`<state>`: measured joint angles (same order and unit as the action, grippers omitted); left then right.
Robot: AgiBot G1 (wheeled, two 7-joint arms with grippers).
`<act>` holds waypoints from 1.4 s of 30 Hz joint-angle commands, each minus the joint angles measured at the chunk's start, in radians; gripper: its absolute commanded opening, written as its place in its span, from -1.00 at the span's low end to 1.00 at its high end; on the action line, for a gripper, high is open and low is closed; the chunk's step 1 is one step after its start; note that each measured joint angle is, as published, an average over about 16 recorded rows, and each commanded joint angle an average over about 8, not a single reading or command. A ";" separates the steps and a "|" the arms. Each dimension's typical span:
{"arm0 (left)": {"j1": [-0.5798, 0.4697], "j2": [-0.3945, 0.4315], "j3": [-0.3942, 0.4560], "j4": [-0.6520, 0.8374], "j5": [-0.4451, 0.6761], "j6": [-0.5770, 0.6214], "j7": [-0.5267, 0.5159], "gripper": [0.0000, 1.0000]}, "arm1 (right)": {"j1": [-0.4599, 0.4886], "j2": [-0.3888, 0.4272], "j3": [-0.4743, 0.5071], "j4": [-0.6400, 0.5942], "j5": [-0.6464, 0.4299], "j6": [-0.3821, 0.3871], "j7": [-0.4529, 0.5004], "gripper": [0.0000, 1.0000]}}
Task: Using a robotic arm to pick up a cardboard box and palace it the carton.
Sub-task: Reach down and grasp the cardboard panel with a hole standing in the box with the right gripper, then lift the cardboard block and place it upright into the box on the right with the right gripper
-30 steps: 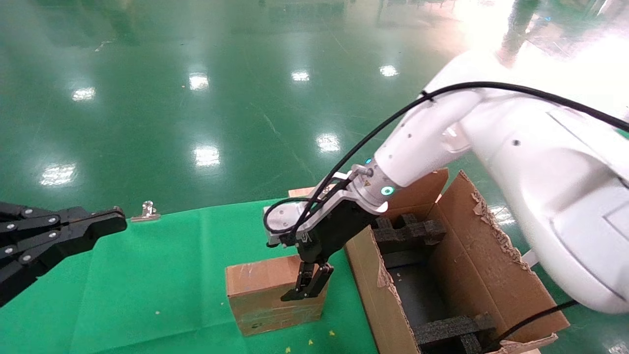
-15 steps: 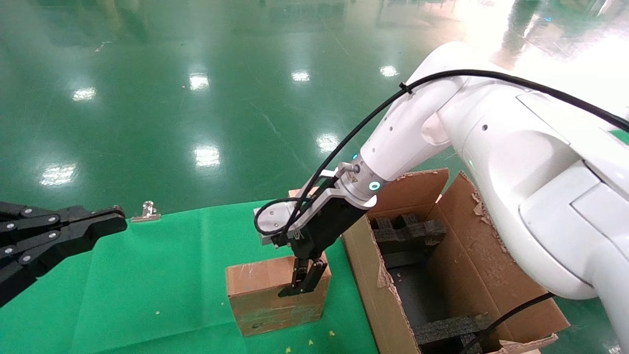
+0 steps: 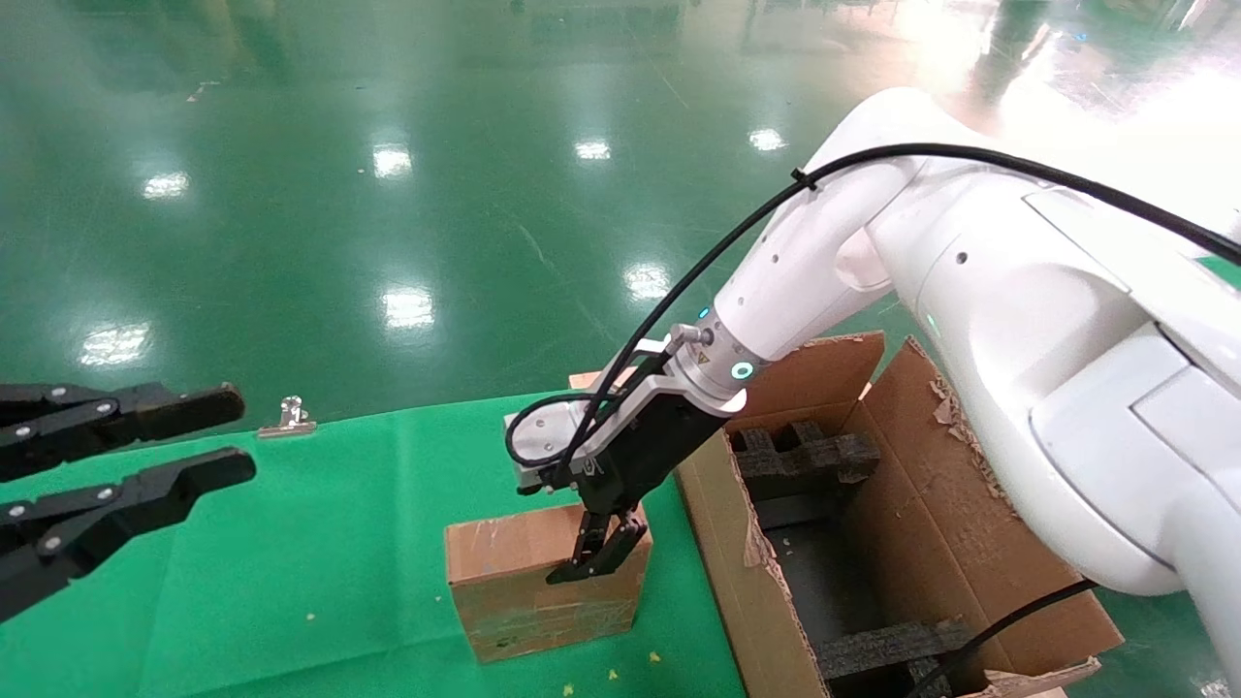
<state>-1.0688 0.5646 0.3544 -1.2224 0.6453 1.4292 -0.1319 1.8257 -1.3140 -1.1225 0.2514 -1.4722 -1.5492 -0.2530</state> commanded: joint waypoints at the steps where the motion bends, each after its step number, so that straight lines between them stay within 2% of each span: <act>1: 0.000 0.000 0.000 0.000 0.000 0.000 0.000 1.00 | -0.001 0.001 0.000 0.001 0.000 0.000 0.001 -1.00; 17: 0.000 0.000 0.000 0.000 0.000 0.000 0.000 1.00 | -0.003 0.006 0.002 0.005 0.002 0.000 0.006 -1.00; 24: 0.000 0.000 0.000 0.000 0.000 0.000 0.000 1.00 | 0.019 0.037 0.018 0.012 0.038 -0.024 0.028 -1.00; 32: 0.000 0.000 0.000 0.000 0.000 0.000 0.000 1.00 | 0.104 0.129 0.038 0.074 0.138 -0.046 0.099 -1.00; 42: 0.000 0.000 0.000 0.000 0.000 0.000 0.000 1.00 | 0.252 0.311 -0.017 0.261 0.300 -0.054 0.231 -1.00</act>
<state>-1.0688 0.5646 0.3545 -1.2224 0.6454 1.4292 -0.1319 2.0766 -0.9947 -1.1493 0.5045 -1.1764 -1.6023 -0.0257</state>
